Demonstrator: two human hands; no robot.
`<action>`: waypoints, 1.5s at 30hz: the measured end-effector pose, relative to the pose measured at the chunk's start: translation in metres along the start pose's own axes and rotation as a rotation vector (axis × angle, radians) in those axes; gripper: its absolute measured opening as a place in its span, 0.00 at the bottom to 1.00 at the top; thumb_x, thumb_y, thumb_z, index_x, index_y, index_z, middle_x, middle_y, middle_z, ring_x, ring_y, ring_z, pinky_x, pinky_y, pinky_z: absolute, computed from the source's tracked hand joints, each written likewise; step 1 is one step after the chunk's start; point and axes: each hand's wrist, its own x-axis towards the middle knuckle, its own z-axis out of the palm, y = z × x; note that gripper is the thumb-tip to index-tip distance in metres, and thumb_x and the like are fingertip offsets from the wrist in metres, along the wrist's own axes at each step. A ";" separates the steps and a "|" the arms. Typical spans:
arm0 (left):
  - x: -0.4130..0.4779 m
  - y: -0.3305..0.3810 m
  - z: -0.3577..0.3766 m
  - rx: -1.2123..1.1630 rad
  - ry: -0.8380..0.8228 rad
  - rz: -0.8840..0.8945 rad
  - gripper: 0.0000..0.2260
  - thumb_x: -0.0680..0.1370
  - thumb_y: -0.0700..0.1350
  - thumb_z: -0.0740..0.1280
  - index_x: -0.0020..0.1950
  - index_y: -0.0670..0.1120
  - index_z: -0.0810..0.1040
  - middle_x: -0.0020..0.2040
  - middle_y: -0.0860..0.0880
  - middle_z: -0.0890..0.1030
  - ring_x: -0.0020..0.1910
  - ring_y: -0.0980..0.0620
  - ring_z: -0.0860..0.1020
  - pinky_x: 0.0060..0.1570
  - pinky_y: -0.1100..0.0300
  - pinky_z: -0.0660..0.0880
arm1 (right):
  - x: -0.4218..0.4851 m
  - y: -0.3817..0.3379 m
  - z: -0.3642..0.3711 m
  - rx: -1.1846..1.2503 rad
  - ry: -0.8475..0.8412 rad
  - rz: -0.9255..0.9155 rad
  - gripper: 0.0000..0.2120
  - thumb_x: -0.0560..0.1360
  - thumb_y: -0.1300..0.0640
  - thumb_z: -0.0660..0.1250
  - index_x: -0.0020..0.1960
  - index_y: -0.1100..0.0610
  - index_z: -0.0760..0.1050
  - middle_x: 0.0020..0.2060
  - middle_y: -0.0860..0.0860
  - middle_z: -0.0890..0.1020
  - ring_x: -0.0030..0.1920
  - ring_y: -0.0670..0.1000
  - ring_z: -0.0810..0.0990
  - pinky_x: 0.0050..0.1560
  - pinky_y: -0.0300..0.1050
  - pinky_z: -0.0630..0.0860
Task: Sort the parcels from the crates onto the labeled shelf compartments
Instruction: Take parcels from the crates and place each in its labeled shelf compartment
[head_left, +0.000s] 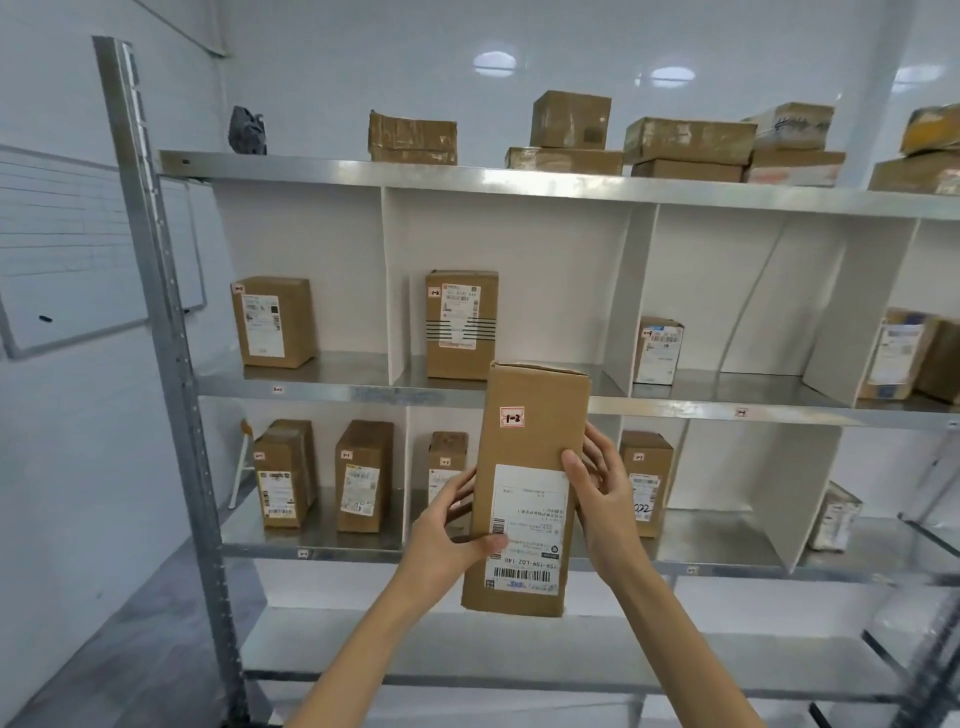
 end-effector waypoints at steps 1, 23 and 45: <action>0.007 0.000 0.008 -0.012 -0.004 0.004 0.31 0.66 0.43 0.78 0.60 0.66 0.68 0.59 0.63 0.75 0.59 0.60 0.74 0.53 0.58 0.78 | 0.006 0.001 -0.007 -0.032 0.010 -0.009 0.23 0.70 0.43 0.71 0.62 0.34 0.70 0.59 0.44 0.79 0.61 0.50 0.79 0.55 0.52 0.80; 0.209 0.039 0.100 0.035 0.048 0.194 0.37 0.77 0.33 0.64 0.67 0.71 0.53 0.63 0.60 0.72 0.58 0.69 0.73 0.47 0.72 0.75 | 0.180 0.004 -0.086 -0.324 -0.226 -0.274 0.40 0.74 0.57 0.68 0.75 0.41 0.44 0.73 0.48 0.62 0.71 0.43 0.65 0.63 0.51 0.75; 0.404 -0.017 0.098 0.102 0.045 0.222 0.33 0.76 0.35 0.66 0.75 0.52 0.54 0.61 0.57 0.72 0.54 0.67 0.72 0.42 0.81 0.70 | 0.349 0.086 -0.091 -0.321 -0.225 -0.196 0.40 0.76 0.60 0.65 0.78 0.48 0.43 0.71 0.52 0.67 0.69 0.45 0.70 0.60 0.44 0.77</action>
